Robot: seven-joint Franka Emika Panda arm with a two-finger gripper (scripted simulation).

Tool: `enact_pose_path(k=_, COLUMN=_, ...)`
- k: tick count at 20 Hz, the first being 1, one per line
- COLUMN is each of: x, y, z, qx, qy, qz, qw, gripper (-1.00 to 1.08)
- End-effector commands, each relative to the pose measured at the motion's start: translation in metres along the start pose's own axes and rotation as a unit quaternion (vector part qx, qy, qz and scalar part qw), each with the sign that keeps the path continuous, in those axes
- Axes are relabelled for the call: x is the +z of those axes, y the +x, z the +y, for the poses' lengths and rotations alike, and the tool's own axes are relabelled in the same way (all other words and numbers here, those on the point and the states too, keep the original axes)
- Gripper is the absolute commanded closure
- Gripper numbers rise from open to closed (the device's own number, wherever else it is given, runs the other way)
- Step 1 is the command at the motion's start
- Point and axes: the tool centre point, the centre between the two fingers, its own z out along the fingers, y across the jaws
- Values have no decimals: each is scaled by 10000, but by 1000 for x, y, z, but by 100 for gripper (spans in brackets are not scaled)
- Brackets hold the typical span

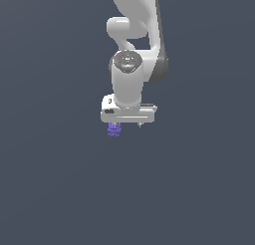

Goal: Pick up the object and move it to a goal position.

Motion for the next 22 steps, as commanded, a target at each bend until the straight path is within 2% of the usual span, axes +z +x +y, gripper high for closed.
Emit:
enact_pose_path(k=1, x=0, y=0, z=0, qx=0, qy=0, qz=0, qw=10000, gripper=-92)
enact_pose_path(k=12, x=-19, y=11, z=18, qx=202, qy=114, qz=177, qw=9996, gripper=-92)
enact_pose_path(k=22, x=3, y=-1, z=29, qx=251, qy=93, qz=182, qw=9995, gripper=-92)
